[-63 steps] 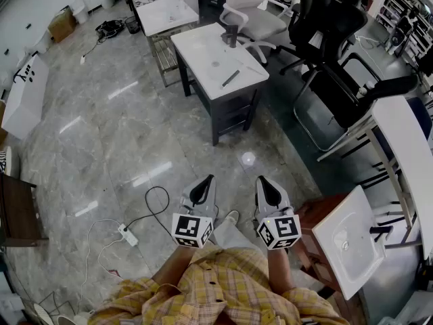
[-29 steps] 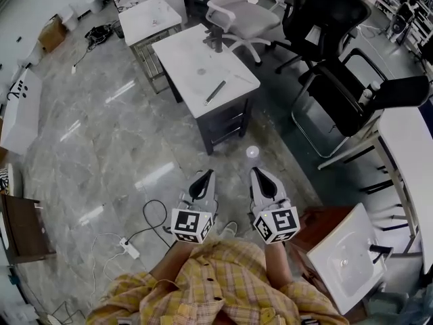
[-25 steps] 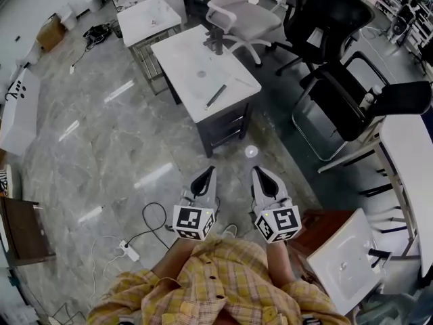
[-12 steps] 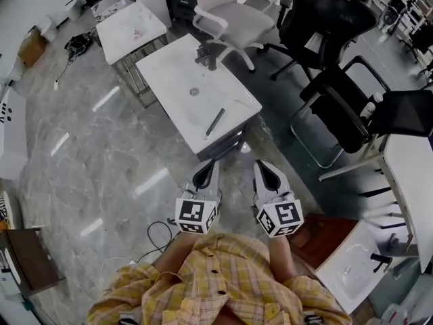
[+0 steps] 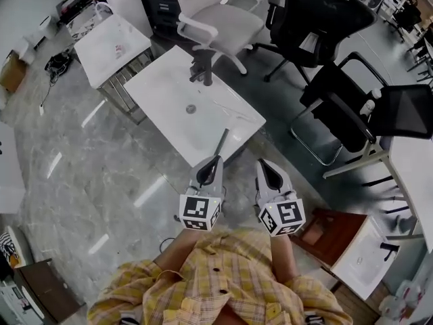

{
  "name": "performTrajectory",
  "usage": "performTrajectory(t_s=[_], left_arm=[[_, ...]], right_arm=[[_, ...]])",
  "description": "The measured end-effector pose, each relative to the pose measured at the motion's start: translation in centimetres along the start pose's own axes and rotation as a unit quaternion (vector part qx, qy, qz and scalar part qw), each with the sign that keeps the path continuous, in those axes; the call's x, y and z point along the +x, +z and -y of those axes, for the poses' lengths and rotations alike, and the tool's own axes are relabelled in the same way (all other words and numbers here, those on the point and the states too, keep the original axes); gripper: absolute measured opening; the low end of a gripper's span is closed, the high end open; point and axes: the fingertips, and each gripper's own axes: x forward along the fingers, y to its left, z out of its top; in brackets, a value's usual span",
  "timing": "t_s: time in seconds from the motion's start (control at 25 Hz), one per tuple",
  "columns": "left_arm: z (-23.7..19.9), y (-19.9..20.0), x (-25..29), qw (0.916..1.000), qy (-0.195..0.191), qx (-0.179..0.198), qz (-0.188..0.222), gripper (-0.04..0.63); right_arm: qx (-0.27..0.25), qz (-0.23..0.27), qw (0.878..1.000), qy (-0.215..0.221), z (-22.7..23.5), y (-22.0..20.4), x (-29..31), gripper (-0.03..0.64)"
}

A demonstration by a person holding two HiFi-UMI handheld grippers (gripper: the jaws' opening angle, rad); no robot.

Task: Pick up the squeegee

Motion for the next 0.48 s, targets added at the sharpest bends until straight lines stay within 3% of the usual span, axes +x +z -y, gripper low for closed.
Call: performTrajectory(t_s=[0.2, 0.48], left_arm=[[-2.0, -0.8, 2.2, 0.9999, -0.004, 0.0, -0.015, -0.002], [-4.0, -3.1, 5.3, 0.9985, 0.01, 0.003, -0.054, -0.002]], right_arm=[[0.007, -0.009, 0.999, -0.029, 1.7, -0.6, 1.8, 0.0], [0.01, -0.02, 0.999, -0.034, 2.7, -1.6, 3.8, 0.0]])
